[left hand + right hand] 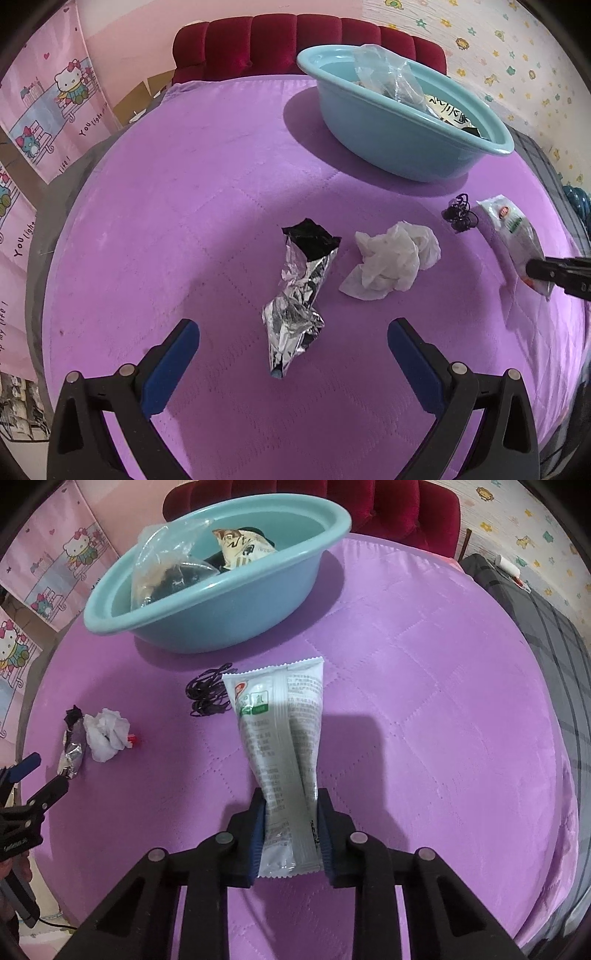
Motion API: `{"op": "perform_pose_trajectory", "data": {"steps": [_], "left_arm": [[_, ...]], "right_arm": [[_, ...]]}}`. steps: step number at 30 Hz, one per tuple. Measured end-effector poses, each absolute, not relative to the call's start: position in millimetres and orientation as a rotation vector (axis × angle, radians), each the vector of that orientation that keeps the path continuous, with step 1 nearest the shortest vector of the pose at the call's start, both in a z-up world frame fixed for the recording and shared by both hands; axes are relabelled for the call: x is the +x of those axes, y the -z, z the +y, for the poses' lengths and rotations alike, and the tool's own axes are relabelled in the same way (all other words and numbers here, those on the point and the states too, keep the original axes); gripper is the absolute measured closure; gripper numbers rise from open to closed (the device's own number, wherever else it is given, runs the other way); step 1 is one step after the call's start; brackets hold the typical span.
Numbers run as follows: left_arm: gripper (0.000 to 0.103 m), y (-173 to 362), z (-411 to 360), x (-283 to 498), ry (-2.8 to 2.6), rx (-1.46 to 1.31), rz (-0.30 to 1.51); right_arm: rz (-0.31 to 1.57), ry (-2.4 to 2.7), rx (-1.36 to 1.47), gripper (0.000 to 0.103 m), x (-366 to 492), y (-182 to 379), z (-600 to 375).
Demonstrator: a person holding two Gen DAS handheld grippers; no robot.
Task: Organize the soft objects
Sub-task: 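Grasp the white packet with the right tool while the left tool grasps the foil wrapper, then carry the white packet and foil wrapper with both tools over the basin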
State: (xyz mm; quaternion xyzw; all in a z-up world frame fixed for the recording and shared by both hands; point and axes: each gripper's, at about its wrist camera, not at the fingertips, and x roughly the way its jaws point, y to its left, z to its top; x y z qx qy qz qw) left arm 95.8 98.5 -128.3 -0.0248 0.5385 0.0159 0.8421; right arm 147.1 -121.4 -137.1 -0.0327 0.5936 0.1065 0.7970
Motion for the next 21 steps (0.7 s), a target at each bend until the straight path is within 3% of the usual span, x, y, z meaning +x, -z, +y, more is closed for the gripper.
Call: {"op": "perform_pose_trajectory", "data": {"steps": [5,8,12,14,15,18,21], "left_arm": [[0.000,130,103,106,-0.023,-0.058,1.144],[0.012,134,103,110,-0.013,-0.067,1.154],[0.033,134,101,116,0.003,-0.054,1.158],[0.055,134,99,119,0.018,-0.056,1.159],[0.079,134,99,120,0.024,-0.058,1.160],[0.089,131,93,119,0.051,-0.059,1.151],[0.092,126,88,115,0.073,-0.038,1.146]], "right_arm": [[1.264,-0.229,-0.062,0.076,146,131,-121],[1.257,-0.232,-0.054,0.076,145,130,-126],[1.250,-0.237,-0.056,0.076,138,127,-130],[1.250,-0.236,-0.054,0.076,135,128,-132],[1.251,-0.236,-0.053,0.076,134,128,-133],[1.254,-0.237,-0.052,0.076,134,132,-134],[1.252,-0.238,-0.054,0.076,132,130,-134]]}}
